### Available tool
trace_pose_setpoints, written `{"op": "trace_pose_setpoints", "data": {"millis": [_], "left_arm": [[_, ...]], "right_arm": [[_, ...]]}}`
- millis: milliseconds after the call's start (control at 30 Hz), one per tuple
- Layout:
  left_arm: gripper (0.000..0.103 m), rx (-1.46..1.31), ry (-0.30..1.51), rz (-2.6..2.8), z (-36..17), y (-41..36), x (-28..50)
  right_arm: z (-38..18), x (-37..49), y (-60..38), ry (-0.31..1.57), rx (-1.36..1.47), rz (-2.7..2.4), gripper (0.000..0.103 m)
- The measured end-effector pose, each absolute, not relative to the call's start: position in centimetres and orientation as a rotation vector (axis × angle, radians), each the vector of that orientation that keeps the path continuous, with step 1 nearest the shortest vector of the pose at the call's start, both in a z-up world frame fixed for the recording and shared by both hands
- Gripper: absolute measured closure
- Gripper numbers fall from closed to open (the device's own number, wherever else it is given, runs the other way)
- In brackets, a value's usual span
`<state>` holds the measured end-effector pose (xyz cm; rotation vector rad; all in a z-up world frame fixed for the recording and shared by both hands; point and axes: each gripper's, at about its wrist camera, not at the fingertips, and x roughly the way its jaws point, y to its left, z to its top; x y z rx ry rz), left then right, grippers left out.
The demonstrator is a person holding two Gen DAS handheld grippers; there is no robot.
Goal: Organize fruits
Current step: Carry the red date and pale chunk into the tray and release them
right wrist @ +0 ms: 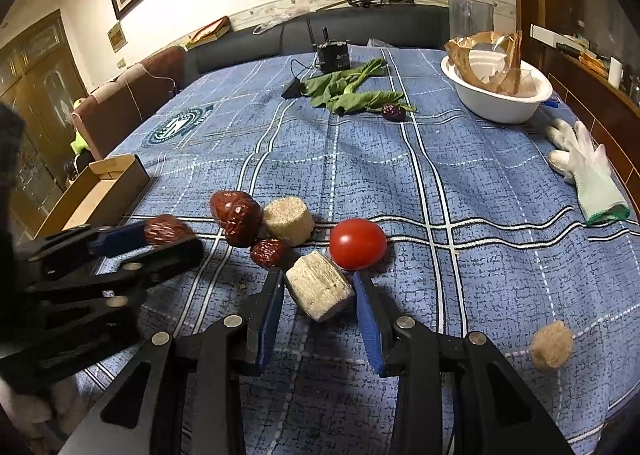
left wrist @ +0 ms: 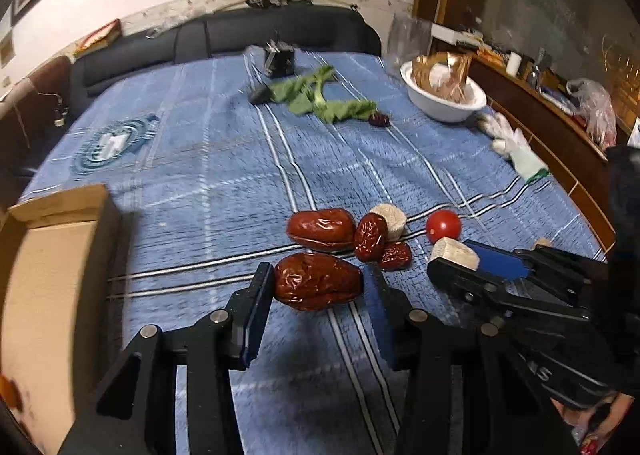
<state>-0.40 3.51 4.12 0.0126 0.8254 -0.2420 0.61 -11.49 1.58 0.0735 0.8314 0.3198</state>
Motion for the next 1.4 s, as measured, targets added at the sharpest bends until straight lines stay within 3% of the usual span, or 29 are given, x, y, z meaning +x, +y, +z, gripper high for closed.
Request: {"op": "trace_pose_setpoints", "data": {"millis": [367, 667, 1000, 1400], "left_arm": [[0.058, -0.109, 0.788, 0.043, 8.1, 16.6, -6.4], [0.058, -0.266, 0.831, 0.255, 6.7, 28.3, -9.4], [0.058, -0.198, 0.934, 0.250, 4.7, 30.2, -5.6], [0.058, -0.228, 0.967, 0.230, 3.3, 30.5, -4.5]], "right_arm": [[6.5, -3.6, -6.2, 0.775, 0.049, 0.466, 0.064], [7.8, -5.4, 5.4, 0.801, -0.021, 0.716, 0.063], [5.0, -5.3, 15.2, 0.866, -0.154, 0.828, 0.063], [2.6, -5.4, 18.2, 0.896, -0.237, 0.847, 0.062]]}}
